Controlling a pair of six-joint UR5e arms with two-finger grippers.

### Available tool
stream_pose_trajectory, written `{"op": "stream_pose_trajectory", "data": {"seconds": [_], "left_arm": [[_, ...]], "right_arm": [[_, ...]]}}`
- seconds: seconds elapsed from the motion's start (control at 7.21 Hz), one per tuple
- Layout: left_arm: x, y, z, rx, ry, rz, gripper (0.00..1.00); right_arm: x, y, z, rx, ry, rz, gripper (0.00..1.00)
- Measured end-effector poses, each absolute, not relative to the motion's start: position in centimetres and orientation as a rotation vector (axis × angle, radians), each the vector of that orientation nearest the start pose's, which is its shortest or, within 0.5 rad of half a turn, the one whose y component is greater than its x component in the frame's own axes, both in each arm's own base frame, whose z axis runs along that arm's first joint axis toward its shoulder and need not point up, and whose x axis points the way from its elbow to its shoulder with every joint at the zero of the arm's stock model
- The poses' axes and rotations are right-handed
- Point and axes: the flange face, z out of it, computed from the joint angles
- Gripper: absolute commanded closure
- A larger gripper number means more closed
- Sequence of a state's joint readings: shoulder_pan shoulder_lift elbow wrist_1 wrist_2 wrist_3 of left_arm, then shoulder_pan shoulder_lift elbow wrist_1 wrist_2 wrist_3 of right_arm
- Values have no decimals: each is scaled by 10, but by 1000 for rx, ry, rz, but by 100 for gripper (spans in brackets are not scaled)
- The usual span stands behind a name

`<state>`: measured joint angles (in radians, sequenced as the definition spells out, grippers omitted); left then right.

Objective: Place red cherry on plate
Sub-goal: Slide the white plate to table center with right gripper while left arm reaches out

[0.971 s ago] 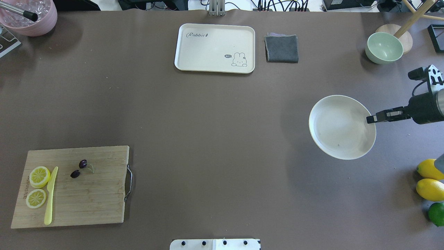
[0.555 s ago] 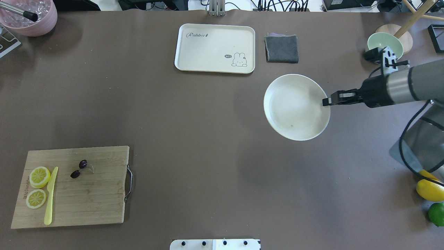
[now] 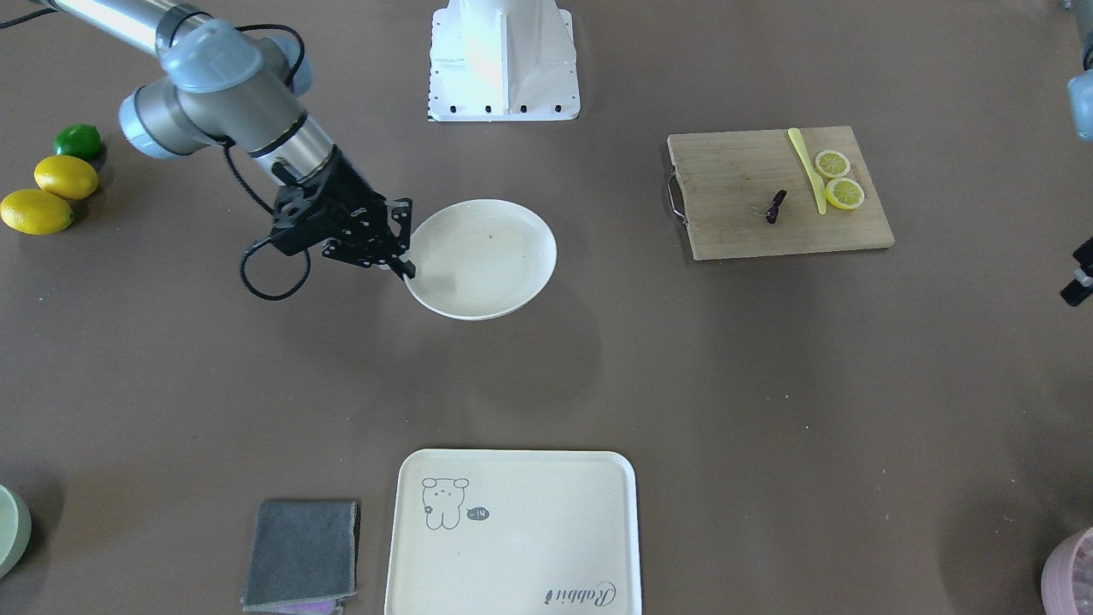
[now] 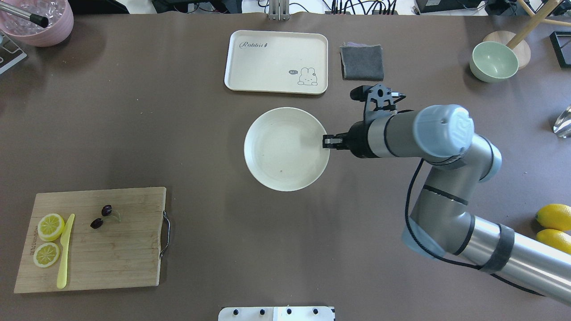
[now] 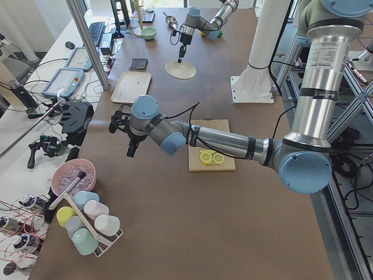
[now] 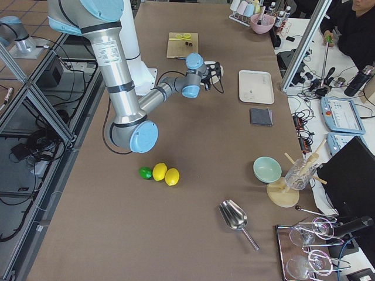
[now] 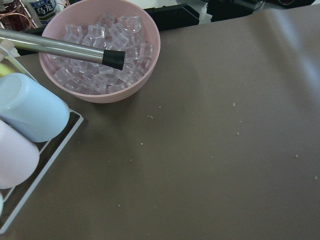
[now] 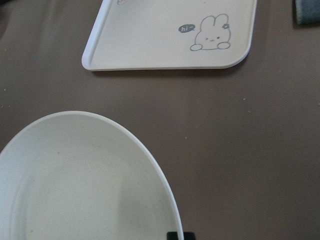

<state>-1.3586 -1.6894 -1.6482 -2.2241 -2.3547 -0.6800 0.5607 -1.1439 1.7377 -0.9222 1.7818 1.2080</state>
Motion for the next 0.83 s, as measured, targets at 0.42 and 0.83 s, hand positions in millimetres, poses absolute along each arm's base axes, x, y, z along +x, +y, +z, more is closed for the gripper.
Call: {"op": "stream_pose_trajectory", "data": {"seconds": [0.42,0.83], "left_arm": [[142,-481,450,415,1088,-58,3],[186,-444,428,424,1107,26,3]], "right_arm": [[-519,-415,252,367,-1114,58,100],[-539,-449,269,312,-1067,84,100]]}}
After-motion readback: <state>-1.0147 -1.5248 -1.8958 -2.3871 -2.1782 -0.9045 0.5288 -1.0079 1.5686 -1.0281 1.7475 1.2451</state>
